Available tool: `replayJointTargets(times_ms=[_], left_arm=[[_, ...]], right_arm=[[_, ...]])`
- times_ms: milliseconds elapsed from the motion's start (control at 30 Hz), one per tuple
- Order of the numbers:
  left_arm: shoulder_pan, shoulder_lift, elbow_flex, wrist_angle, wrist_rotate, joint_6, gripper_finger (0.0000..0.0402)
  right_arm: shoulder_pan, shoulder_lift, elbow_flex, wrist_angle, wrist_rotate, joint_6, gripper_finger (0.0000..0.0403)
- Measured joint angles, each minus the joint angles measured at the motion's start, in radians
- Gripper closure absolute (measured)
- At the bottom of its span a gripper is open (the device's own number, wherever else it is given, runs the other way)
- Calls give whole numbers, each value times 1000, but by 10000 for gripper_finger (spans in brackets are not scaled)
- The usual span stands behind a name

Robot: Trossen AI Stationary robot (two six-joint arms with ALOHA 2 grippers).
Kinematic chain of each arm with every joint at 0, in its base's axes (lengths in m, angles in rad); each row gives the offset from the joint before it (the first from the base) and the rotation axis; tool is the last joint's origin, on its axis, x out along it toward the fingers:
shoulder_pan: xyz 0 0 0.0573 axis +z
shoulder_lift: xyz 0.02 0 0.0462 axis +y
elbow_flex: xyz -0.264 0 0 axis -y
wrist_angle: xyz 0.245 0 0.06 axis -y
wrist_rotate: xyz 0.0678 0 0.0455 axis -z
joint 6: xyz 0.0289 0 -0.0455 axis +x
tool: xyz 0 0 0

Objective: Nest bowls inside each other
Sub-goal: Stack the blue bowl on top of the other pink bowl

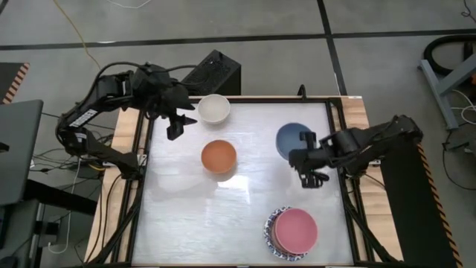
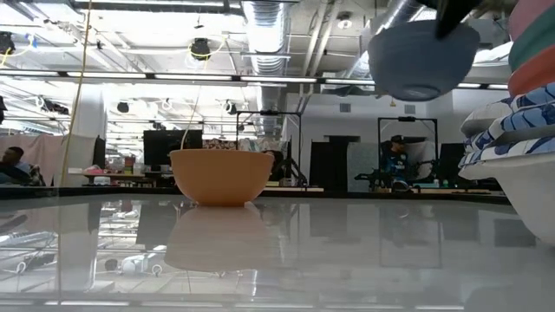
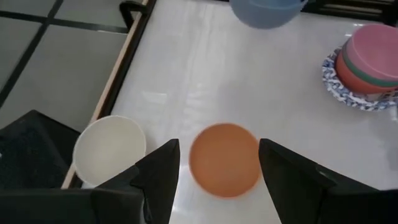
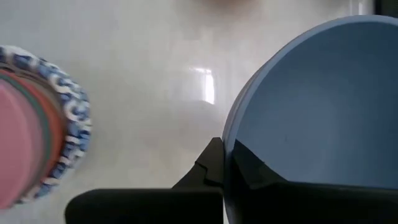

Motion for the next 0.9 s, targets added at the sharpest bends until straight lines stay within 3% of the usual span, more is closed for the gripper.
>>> replayJointTargets(times_ms=[167, 500, 700, 900], left_arm=[[0, 0, 0, 32, 48, 4, 193], [0, 0, 0, 68, 50, 62, 193], [0, 1, 0, 67, 40, 95, 193], [0, 1, 0, 65, 38, 122, 193]], right_arm=[[93, 35, -18, 87, -2, 50, 391], [245, 116, -17, 290, -32, 49, 391], [323, 182, 5, 288, -48, 49, 391], [393, 255, 128, 189, -3, 65, 391]])
